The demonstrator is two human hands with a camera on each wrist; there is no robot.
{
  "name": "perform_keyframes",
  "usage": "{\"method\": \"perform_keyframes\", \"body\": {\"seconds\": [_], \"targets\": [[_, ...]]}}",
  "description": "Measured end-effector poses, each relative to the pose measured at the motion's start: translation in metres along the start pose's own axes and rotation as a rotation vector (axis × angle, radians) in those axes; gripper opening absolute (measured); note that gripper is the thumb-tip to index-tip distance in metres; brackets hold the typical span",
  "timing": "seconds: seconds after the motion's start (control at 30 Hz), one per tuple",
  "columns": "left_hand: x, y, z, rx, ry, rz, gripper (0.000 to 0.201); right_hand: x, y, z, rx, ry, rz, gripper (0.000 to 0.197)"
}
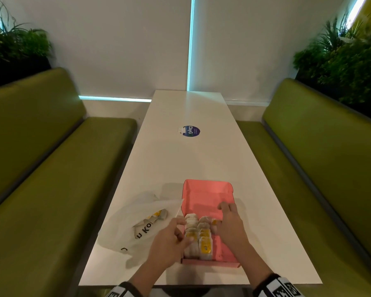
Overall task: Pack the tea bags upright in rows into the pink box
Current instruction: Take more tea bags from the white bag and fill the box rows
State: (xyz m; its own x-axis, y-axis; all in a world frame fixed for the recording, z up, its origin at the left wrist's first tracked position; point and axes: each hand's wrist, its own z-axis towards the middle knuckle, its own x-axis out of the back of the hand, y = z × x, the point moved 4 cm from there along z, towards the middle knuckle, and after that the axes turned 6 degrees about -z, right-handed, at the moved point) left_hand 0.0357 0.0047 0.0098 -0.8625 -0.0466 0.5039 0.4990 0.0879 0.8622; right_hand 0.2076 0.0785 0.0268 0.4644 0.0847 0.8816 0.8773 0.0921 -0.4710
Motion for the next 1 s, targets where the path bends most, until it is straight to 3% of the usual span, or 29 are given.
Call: {"method": "perform_keyframes", "body": {"seconds": [0.07,0.13,0.2,0.3,0.4,0.5,0.63,0.8,1.0], "targets": [[0.005,0.009,0.003,-0.002,0.029,-0.251,0.018,0.007,-0.007,-0.005,0.041,0.032,0.012,0.033],[0.007,0.017,0.005,0.067,-0.014,-0.554,0.026,0.011,-0.016,-0.009,0.088,-0.010,0.055,0.019],[0.008,0.020,0.008,0.107,-0.047,-0.779,0.043,0.013,-0.027,-0.014,0.096,-0.162,0.236,0.006],[0.008,0.022,0.013,0.106,-0.052,-0.949,0.057,0.014,-0.043,-0.026,0.049,-0.381,0.502,0.014],[0.006,0.027,0.012,0.073,-0.063,-0.922,0.057,0.010,-0.052,-0.032,0.047,-0.422,0.523,0.018],[0.003,0.027,0.010,0.040,-0.060,-0.839,0.056,0.007,-0.056,-0.031,0.050,-0.402,0.531,0.007],[0.005,0.025,0.006,0.084,-0.051,-0.783,0.025,0.009,-0.055,-0.029,0.049,-0.377,0.614,0.010],[0.009,0.016,0.004,0.076,0.028,-0.702,0.036,0.015,-0.049,-0.029,0.050,-0.305,0.672,0.010],[0.011,0.023,0.002,-0.005,-0.016,-0.608,0.045,0.027,-0.053,-0.026,0.158,-0.260,0.430,0.016]]}}
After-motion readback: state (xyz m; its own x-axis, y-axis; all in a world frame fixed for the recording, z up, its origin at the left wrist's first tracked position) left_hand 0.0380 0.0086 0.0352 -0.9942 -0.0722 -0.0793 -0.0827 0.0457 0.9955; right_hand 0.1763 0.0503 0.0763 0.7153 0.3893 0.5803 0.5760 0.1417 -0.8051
